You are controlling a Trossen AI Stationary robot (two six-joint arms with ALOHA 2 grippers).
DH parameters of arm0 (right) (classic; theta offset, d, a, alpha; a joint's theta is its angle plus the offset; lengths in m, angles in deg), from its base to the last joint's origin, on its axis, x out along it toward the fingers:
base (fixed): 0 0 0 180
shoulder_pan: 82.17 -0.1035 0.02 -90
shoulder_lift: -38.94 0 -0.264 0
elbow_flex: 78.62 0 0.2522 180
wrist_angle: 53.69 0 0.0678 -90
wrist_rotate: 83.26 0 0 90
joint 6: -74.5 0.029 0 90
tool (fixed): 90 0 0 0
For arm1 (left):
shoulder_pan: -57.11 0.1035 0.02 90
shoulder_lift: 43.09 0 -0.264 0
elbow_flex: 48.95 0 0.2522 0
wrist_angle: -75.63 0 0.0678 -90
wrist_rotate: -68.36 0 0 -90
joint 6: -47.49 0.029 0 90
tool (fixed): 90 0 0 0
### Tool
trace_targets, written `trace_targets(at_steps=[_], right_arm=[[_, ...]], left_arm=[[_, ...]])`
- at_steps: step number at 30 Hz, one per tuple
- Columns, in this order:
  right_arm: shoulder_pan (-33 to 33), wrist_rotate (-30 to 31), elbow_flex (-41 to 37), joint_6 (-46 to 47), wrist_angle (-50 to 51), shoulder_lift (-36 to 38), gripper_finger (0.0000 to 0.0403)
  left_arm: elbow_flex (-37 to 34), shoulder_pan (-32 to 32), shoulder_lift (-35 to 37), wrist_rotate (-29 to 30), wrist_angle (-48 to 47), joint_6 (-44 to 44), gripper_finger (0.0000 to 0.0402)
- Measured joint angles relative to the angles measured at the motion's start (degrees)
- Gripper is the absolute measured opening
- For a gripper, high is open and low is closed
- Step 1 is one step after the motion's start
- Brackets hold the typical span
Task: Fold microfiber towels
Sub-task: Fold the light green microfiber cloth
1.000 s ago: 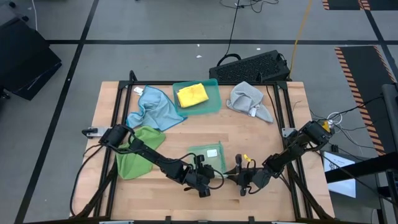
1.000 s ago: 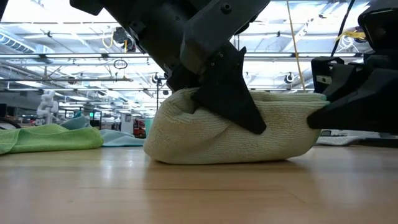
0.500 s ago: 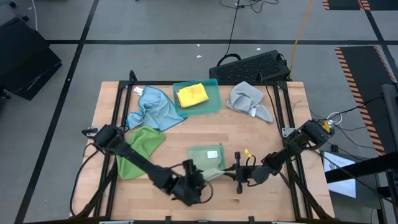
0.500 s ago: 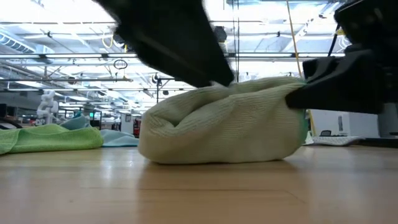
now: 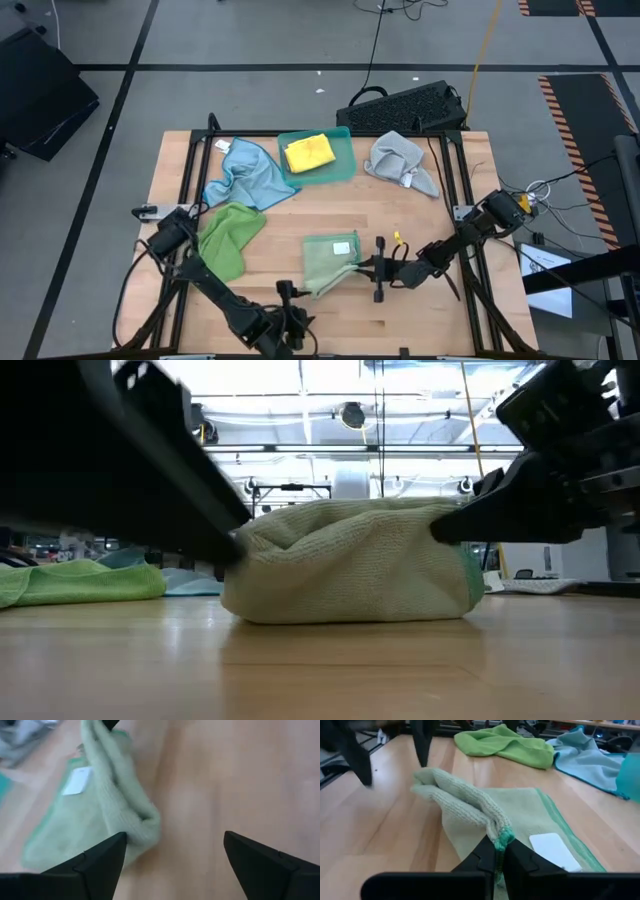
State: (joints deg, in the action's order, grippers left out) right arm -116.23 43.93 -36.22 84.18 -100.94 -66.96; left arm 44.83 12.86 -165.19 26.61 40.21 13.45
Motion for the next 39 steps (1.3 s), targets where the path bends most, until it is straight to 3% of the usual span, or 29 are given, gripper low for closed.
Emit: trace_targets(at_steps=[6,11,16,24,27,31,36,39], right_arm=[[0.68,0.00,-0.02,2.29,0.44,-0.02,0.0012],[0.79,0.00,-0.02,3.20,0.89,-0.02,0.0012],[0.98,-0.02,-0.02,4.63,1.47,0.26,0.0012],[1.05,-0.99,-0.02,6.02,7.15,3.78,0.0012],[0.86,-4.18,-0.04,7.26,9.27,5.56,0.0012],[0.44,-13.70,-0.04,10.12,11.21,7.95,0.0012],[0.46,-27.54,-0.04,13.76,11.06,9.96,0.0012],[0.44,-30.96,-0.02,13.97,11.11,10.55,0.0012]], left_arm=[[0.01,0.61,-3.40,9.59,0.45,1.73,0.0337],[0.01,1.68,-3.75,11.84,-1.08,1.29,0.0322],[-0.04,1.95,-3.35,13.55,-1.70,-1.09,0.0237],[-0.02,1.54,-2.31,14.57,-0.76,-3.82,0.0065],[0.01,0.91,-2.01,14.40,-1.00,-4.19,0.0015],[0.01,0.75,-0.80,12.43,-0.80,-6.41,0.0019],[0.01,0.79,2.89,4.86,1.25,-6.37,0.0009],[0.01,0.76,5.44,3.30,0.69,-6.51,0.0012]])
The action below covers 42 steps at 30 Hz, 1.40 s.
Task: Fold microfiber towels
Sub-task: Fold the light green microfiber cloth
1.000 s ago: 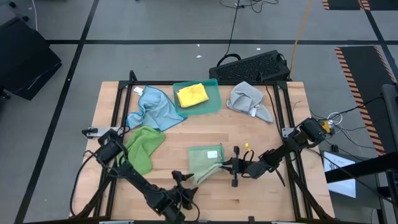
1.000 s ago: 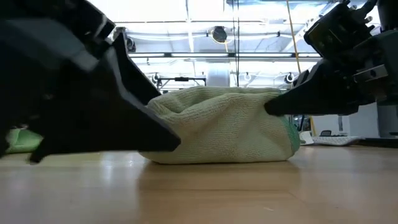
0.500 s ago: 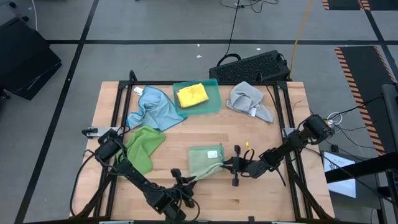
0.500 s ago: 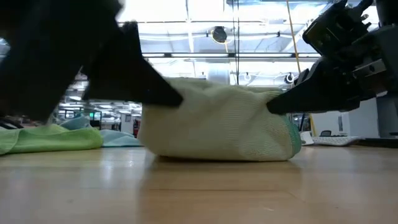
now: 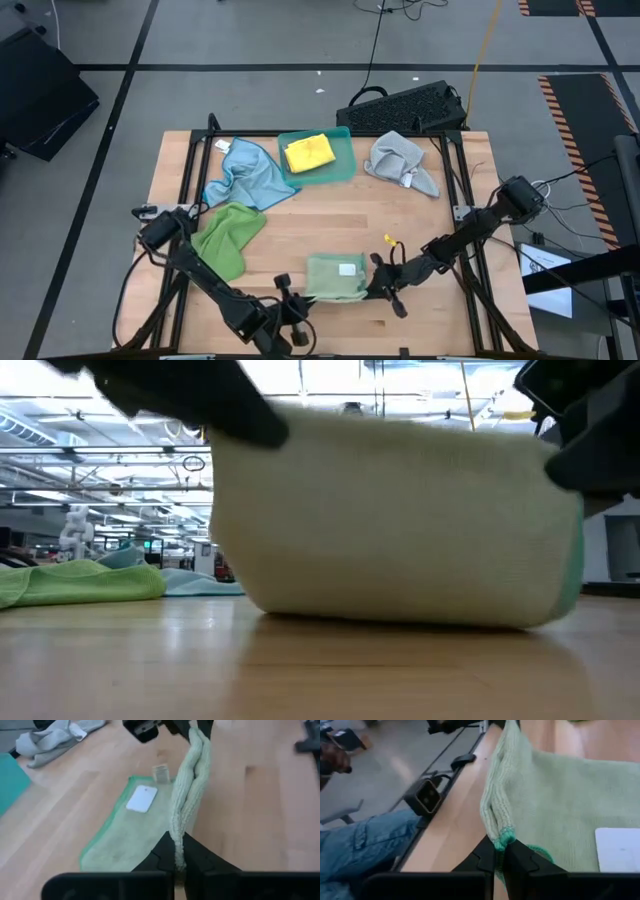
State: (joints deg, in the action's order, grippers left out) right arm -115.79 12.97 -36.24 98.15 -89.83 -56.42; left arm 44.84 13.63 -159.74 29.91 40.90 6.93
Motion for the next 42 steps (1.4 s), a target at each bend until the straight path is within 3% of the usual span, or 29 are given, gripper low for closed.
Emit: trace_targets(at_steps=[13,19,22,25,31,37,42], right_arm=[[1.01,9.99,0.00,-4.13,1.54,0.03,0.0012],[2.23,0.38,-0.02,-1.65,-1.15,0.18,0.0013],[3.90,-1.77,0.00,0.53,-2.62,0.25,0.0013],[4.81,-2.09,0.00,1.62,-1.67,0.25,0.0013],[6.64,0.34,-0.01,3.50,1.96,0.25,0.0013],[6.88,0.74,-0.02,2.39,2.79,0.25,0.0013],[5.97,-7.25,-0.02,3.02,2.26,0.25,0.0013]], left_arm=[[-0.55,5.04,0.36,-10.91,-4.01,-1.27,0.0016],[-0.42,4.73,1.92,-23.09,0.25,1.50,0.0009],[-0.44,4.93,3.14,-23.28,-0.95,2.99,0.0008],[-0.44,5.43,4.94,-19.53,-6.11,2.97,0.0017],[-0.46,9.05,6.56,-19.97,-13.40,2.91,0.0009],[-0.48,12.92,6.52,-28.73,-10.69,5.66,0.0020],[-0.48,11.03,6.56,-36.46,-2.90,8.41,0.0010]])
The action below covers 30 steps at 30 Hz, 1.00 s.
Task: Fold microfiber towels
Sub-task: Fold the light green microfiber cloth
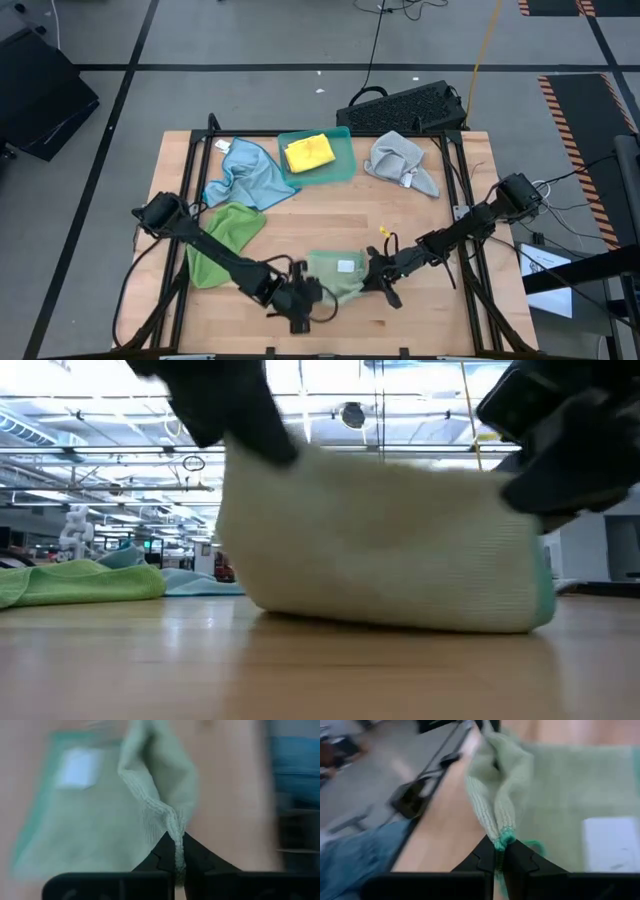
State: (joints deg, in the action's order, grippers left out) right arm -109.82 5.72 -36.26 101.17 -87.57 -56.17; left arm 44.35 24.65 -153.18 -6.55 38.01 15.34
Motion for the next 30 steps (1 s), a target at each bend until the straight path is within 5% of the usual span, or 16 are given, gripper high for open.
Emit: trace_targets(at_steps=[7,13,20,30], right_arm=[[-3.91,-6.45,0.06,5.16,-5.19,0.00,0.0013],[-4.78,3.95,0.11,5.82,-1.21,0.31,0.0013],[-3.01,13.25,0.05,7.46,5.76,0.31,0.0013],[-6.66,10.41,-0.01,4.19,5.38,0.31,0.0013]], left_arm=[[0.03,-3.73,0.04,0.08,7.61,1.08,0.0016],[-1.00,-3.19,0.12,4.76,0.01,-2.36,0.0007],[-7.79,0.91,0.13,4.56,4.72,-2.56,0.0019],[-9.07,3.28,3.76,-5.48,14.93,4.69,0.0016]])
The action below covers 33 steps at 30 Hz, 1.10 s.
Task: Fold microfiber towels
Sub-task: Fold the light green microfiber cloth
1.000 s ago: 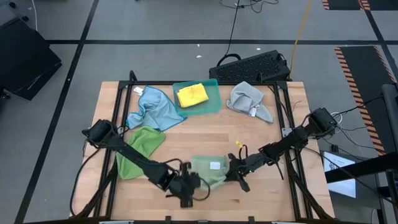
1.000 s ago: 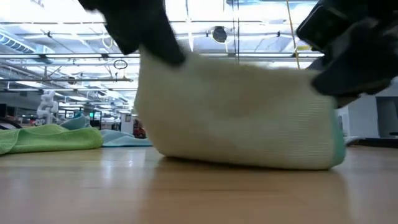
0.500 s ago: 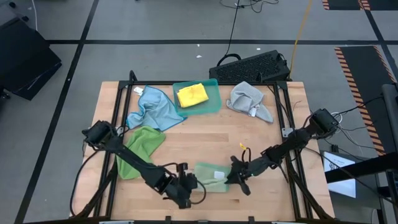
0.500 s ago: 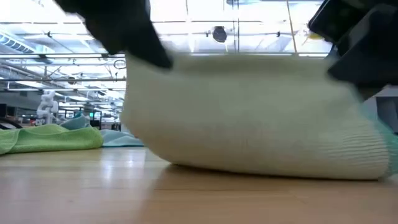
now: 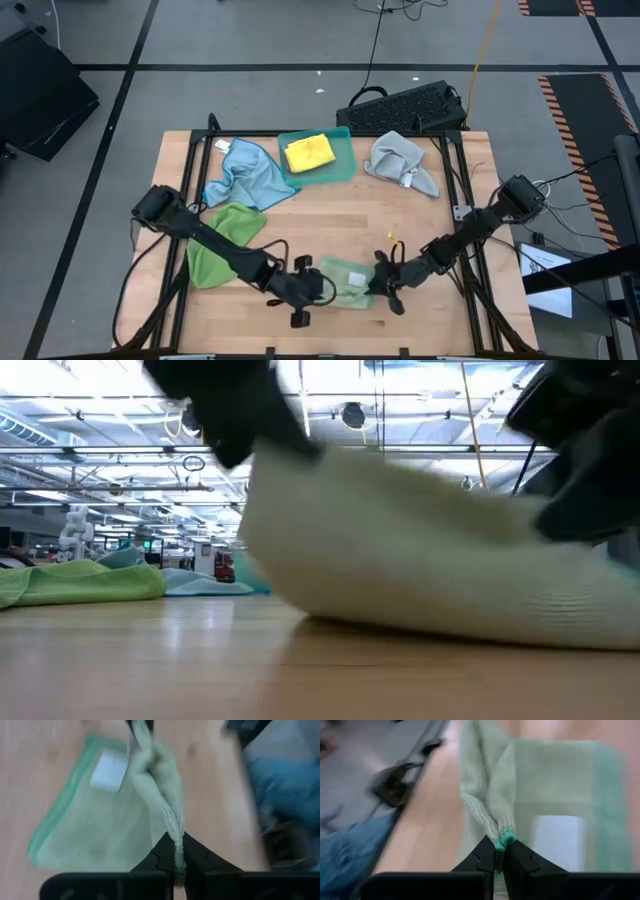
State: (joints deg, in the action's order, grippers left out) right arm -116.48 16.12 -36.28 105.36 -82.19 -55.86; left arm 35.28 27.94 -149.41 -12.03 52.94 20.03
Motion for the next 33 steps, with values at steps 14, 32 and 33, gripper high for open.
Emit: trace_targets(at_steps=[14,32,33], right_arm=[[-1.83,-8.03,0.08,1.15,-1.06,1.61,0.0013],[5.43,-5.50,-0.03,0.67,2.86,1.68,0.0013],[5.30,-6.89,-0.03,0.88,2.05,1.68,0.0013]], left_arm=[[0.00,-1.90,1.50,4.83,5.31,-0.03,0.0011],[-7.51,0.16,1.48,5.99,2.95,-10.81,0.0014],[-7.51,-0.25,1.48,5.88,4.16,-10.47,0.0018]])
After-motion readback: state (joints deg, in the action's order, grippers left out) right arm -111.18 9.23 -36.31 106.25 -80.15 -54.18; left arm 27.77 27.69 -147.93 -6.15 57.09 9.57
